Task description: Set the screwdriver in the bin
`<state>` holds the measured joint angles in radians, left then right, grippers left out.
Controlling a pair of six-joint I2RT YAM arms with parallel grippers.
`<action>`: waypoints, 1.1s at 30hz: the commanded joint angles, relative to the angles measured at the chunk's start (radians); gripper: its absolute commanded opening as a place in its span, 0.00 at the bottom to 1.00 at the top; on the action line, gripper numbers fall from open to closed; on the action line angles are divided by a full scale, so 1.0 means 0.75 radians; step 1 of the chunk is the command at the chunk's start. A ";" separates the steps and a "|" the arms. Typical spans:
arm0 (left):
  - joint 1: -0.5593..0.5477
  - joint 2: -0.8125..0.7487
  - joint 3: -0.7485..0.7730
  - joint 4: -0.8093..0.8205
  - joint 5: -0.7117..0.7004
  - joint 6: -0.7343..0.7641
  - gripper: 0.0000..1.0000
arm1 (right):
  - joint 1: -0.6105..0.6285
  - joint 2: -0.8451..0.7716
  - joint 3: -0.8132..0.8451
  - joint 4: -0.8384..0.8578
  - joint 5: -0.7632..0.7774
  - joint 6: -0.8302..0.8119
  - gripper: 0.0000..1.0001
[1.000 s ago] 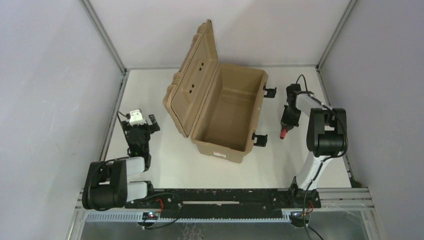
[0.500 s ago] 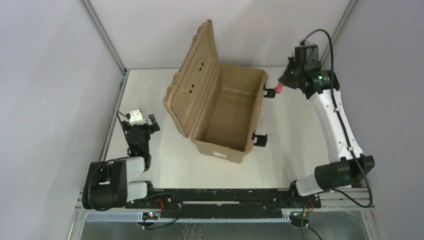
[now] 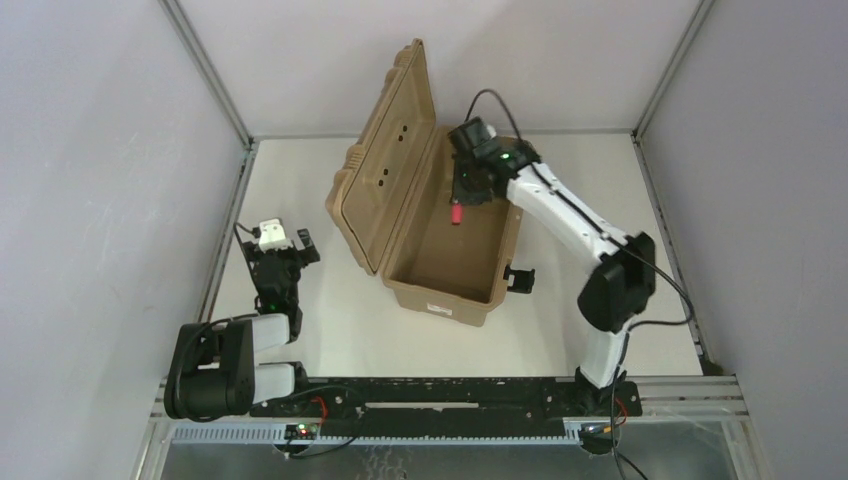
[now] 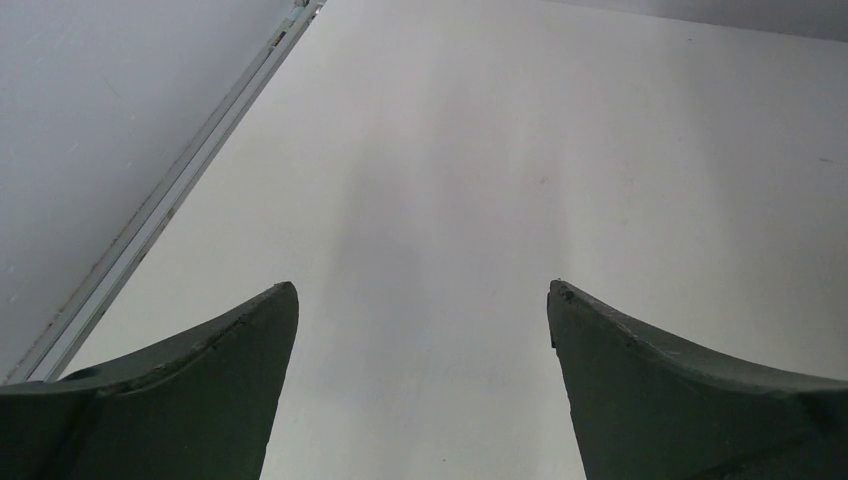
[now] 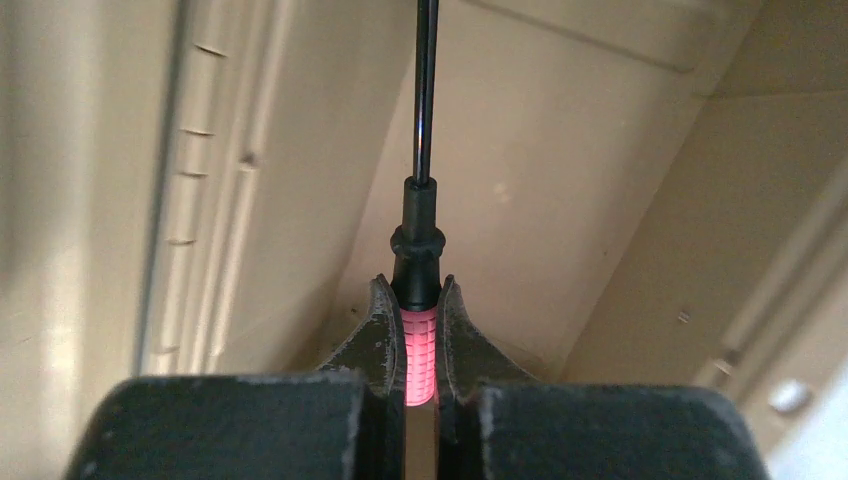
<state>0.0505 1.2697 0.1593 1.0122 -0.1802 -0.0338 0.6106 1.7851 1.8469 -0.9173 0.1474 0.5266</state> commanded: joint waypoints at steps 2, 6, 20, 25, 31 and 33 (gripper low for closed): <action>-0.008 -0.004 0.041 0.086 -0.018 0.027 1.00 | 0.047 0.170 -0.033 0.027 -0.038 0.062 0.00; -0.007 -0.004 0.041 0.085 -0.018 0.027 1.00 | 0.045 0.306 -0.097 0.086 -0.056 0.065 0.00; -0.008 -0.004 0.042 0.086 -0.018 0.027 1.00 | -0.010 0.506 -0.231 0.174 -0.117 0.113 0.28; -0.009 -0.004 0.041 0.086 -0.018 0.027 1.00 | -0.016 0.401 -0.195 0.162 -0.128 0.118 0.67; -0.008 -0.004 0.041 0.086 -0.019 0.027 1.00 | -0.021 0.229 -0.028 0.052 -0.048 0.070 0.81; -0.008 -0.003 0.041 0.088 -0.019 0.027 1.00 | -0.020 0.171 0.046 0.010 -0.030 0.034 0.89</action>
<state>0.0505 1.2697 0.1593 1.0122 -0.1802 -0.0334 0.6025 2.0819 1.7462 -0.8562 0.0753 0.5999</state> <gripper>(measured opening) 0.996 0.839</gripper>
